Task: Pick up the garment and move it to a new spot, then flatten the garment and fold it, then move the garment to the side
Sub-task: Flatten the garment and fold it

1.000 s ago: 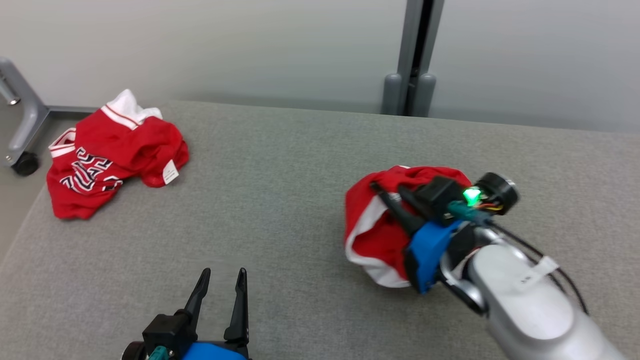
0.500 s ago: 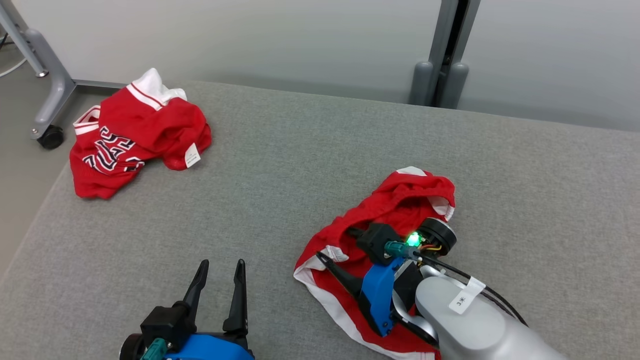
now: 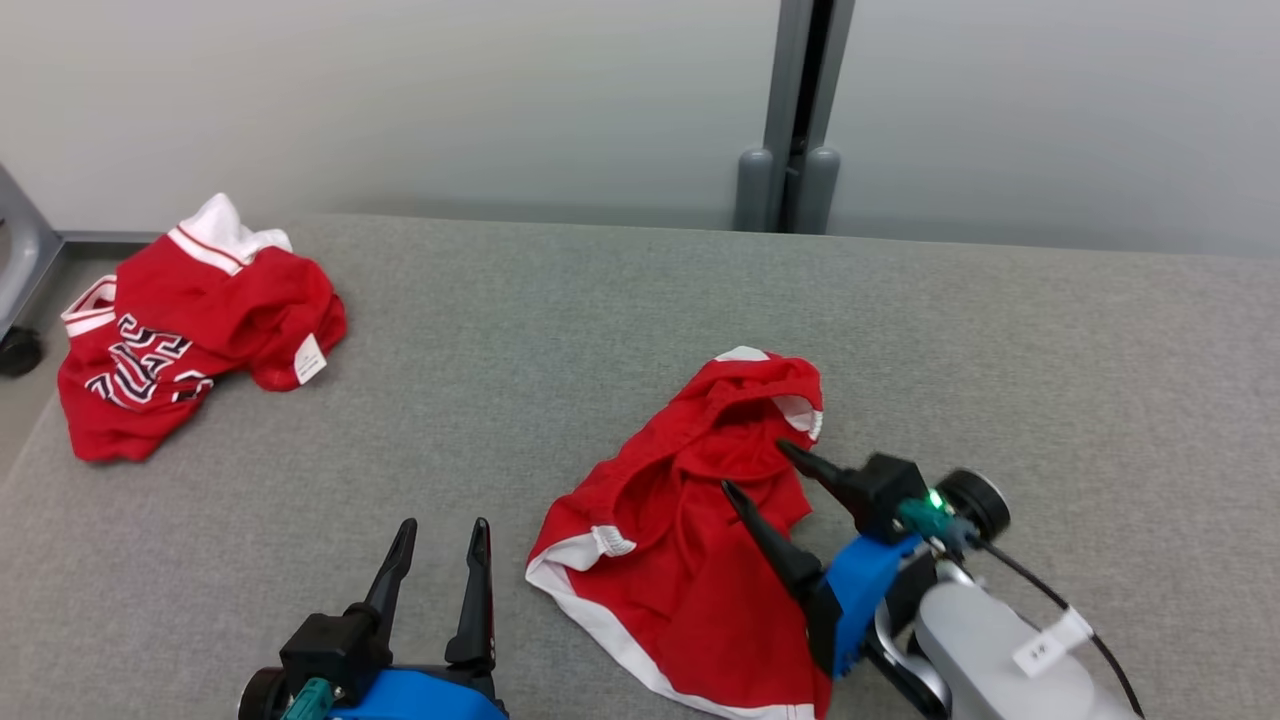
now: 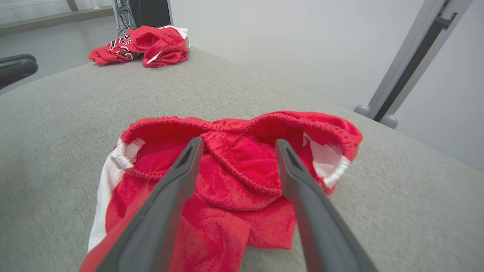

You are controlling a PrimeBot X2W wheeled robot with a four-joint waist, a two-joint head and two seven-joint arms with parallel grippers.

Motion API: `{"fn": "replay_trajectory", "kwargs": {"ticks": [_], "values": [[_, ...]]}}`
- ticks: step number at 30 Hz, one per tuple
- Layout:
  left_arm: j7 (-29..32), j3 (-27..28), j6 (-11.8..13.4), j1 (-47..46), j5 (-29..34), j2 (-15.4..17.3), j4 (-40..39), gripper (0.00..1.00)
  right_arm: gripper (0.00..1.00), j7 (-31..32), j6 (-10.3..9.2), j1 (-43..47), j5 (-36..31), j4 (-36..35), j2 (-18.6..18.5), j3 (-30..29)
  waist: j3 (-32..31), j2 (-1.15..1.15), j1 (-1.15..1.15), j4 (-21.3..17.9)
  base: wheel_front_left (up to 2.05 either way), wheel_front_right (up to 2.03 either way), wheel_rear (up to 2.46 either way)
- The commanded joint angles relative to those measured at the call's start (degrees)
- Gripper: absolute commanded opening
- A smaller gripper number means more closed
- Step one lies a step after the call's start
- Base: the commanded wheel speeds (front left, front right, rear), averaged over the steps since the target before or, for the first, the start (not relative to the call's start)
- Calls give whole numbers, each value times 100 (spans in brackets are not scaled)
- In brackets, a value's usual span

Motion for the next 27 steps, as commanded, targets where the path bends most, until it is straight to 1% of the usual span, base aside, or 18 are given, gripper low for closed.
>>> {"fn": "replay_trajectory", "kwargs": {"ticks": [1,5,9,12,13,14,16,17,19,20,22,24,27], "values": [[-29,17,22,35,-8,24,-31,100,100,-43,0,350,-105,-169,-57,-202,-86,0,0,-118,0,0,0],[-30,16,46,63,-26,50,-63,100,100,24,0,1108,-254,-521,-91,-640,-114,0,0,-180,0,0,0],[-31,8,46,80,-41,80,-81,100,100,350,0,1792,-400,-878,-28,-847,-110,0,0,-184,0,0,0],[-27,-8,50,69,-42,89,-79,100,100,661,0,2116,-552,-1016,12,-898,-93,0,0,-147,0,0,0],[-27,-8,50,69,-42,89,-79,100,100,661,0,2116,-552,-1016,12,-898,-93,0,0,-147,0,0,0],[-22,-27,47,33,-44,91,-62,100,100,861,0,2249,-608,-1028,89,-929,-81,0,0,-101,0,0,0],[-16,-42,54,2,-47,88,-62,100,100,976,0,2289,-672,-1016,147,-969,-72,0,0,-50,0,0,0],[-16,-44,63,-5,-51,90,-66,100,49,1022,0,2299,-691,-991,171,-985,-70,0,0,-26,0,0,0],[-14,-48,72,-4,-61,99,-75,100,18,1079,0,2240,-820,-945,180,-966,-69,0,0,15,0,0,0],[-15,-45,76,2,-68,104,-78,100,0,1084,0,2206,-831,-928,198,-1008,-68,0,0,28,0,0,0],[-15,-42,77,10,-77,112,-82,100,0,1054,0,2164,-867,-934,206,-1069,-67,0,0,38,0,0,0],[-16,-35,92,24,-88,123,-87,100,0,990,0,2075,-912,-967,207,-1258,-68,0,0,43,0,0,0],[-18,-13,104,27,-95,143,-76,100,0,921,0,1924,-1010,-1037,80,-1632,-73,0,0,23,0,0,0]]}}
